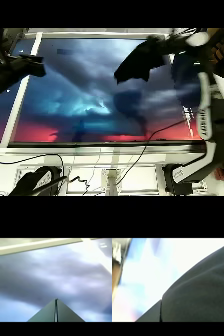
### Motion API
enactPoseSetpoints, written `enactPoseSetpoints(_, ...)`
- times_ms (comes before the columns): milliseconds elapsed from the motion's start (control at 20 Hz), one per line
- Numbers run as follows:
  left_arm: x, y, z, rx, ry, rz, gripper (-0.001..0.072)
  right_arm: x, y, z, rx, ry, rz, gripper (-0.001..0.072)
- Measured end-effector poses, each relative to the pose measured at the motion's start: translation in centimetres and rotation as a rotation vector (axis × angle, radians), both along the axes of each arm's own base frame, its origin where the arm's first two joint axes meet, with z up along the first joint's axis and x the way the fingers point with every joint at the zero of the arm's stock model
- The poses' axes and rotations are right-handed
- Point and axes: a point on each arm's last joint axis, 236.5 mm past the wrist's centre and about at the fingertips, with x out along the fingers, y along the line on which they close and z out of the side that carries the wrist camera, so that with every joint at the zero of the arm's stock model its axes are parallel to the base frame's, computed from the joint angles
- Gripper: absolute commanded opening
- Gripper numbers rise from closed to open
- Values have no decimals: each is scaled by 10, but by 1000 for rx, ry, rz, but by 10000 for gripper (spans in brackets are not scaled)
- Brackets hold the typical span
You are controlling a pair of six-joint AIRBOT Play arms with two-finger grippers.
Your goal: Fold the clothes and pants, and hang the long-sleeved shirts on hangers.
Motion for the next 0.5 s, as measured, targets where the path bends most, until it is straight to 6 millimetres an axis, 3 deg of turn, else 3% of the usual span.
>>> enactPoseSetpoints(100, -6, 18, 4, 32, -5, 39, 21, -15, -71, 46, -23, -59, -144, 6)
enactPoseSetpoints(250, -11, 33, 7, 58, -6, 70, 21, -52, -179, 89, -108, -114, -387, 3)
enactPoseSetpoints(350, -12, 37, 7, 67, -7, 80, 21, -85, -249, 98, -166, -97, -542, 3)
enactPoseSetpoints(500, -13, 39, 7, 71, -5, 85, 21, -140, -340, 89, -216, -15, -740, 3)
